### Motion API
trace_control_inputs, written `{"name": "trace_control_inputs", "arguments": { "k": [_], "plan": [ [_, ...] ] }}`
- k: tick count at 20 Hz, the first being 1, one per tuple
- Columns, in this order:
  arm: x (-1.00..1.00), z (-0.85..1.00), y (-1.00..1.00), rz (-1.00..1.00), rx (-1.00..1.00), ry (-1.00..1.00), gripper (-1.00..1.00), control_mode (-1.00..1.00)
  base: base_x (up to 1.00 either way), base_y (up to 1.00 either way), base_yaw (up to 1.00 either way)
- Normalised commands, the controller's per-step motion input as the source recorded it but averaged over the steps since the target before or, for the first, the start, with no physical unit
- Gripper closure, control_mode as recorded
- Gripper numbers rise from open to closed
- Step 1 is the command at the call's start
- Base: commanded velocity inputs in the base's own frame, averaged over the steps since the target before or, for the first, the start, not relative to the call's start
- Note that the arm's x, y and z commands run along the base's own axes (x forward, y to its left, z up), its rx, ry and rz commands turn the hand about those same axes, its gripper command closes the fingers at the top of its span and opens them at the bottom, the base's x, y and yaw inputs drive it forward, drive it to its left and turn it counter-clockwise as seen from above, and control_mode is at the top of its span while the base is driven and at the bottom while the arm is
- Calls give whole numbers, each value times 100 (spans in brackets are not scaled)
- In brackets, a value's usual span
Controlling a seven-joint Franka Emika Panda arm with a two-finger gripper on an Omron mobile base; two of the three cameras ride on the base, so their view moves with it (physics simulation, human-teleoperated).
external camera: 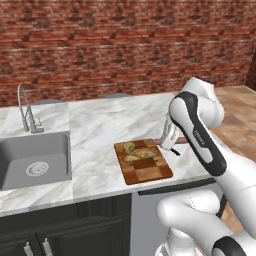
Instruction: Retrieve the sausage and cheese from the fridge and place them on the cutting board on the counter.
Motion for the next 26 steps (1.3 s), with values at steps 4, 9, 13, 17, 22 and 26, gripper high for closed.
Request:
{"name": "trace_control_inputs", "arguments": {
  "k": [4, 9, 13, 17, 22, 26],
  "plan": [
    [-14, -59, 6, 24, 0, -10, 100, -100, 0, 0, 0],
    [-4, -41, 11, 13, 0, -16, 100, -100, 0, 0, 0],
    [3, -26, 0, 10, 0, -10, 100, -100, 0, 0, 0],
    [36, -15, -8, 13, 0, -3, 100, -100, 0, 0, 0],
    [20, -14, -7, 19, 0, 0, 100, -100, 0, 0, 0],
    [9, -19, 0, 20, 0, 0, 100, -100, 0, 0, 0]
  ]
}}
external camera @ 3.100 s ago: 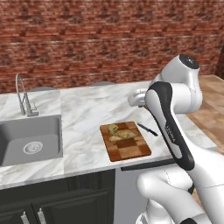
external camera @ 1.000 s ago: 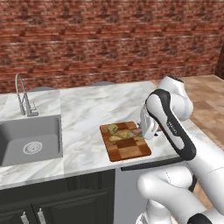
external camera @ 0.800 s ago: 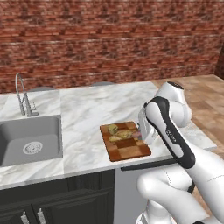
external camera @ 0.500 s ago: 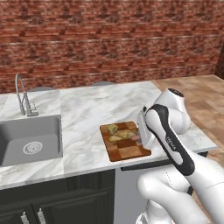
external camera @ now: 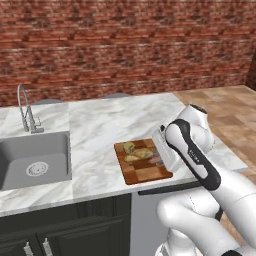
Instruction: Retrieve the sausage and cheese from the fridge and place them on the cutting board on the counter.
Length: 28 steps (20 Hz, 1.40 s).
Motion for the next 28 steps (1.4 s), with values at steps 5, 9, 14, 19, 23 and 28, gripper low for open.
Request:
{"name": "trace_control_inputs", "arguments": {
  "k": [5, 9, 14, 19, 23, 28],
  "plan": [
    [7, -30, 0, 16, 0, 3, 100, -100, 0, 0, 0],
    [0, -33, 1, 6, 0, 0, 100, -100, 0, 0, 0],
    [1, -23, 0, 0, 0, 0, 100, -100, 0, 0, 0],
    [28, -13, 2, 0, 0, 0, 100, -100, 0, 0, 0],
    [38, -8, 1, 0, 0, 0, 100, -100, 0, 0, 0],
    [38, -10, 4, 0, 0, 0, 100, -100, 0, 0, 0]
  ]
}}
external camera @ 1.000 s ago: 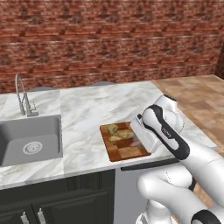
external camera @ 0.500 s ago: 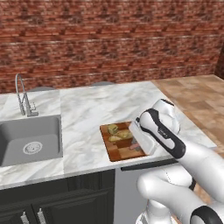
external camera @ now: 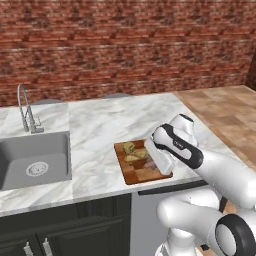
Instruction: Retrieve the sausage and cheese from the fridge and place them on the cutting board on the counter.
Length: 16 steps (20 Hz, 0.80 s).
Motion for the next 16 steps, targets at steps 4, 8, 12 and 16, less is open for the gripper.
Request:
{"name": "trace_control_inputs", "arguments": {
  "k": [4, 8, 12, 16],
  "plan": [
    [1, -35, 10, 0, 0, 0, 100, -100, 0, 0, 0],
    [5, -38, 17, 0, 0, 0, 100, -100, 0, 0, 0],
    [0, -32, 8, 0, 0, 0, 100, -100, 0, 0, 0],
    [6, -19, 0, 0, 0, 0, 100, -100, 0, 0, 0]
  ]
}}
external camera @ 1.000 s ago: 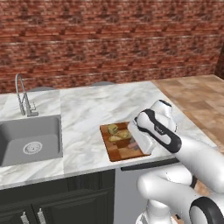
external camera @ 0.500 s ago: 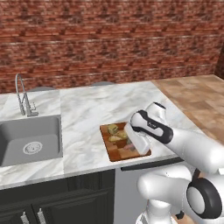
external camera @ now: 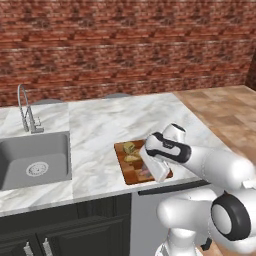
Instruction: Retrieve the sausage and cheese from the fridge and place them on the cutting board on the counter.
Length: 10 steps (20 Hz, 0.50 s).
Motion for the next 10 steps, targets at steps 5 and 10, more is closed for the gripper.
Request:
{"name": "trace_control_inputs", "arguments": {
  "k": [5, 10],
  "plan": [
    [23, -5, 0, 0, 0, 0, 100, -100, 0, 0, 0],
    [29, 0, 0, 0, 0, 0, 100, -100, 0, 0, 0]
  ]
}}
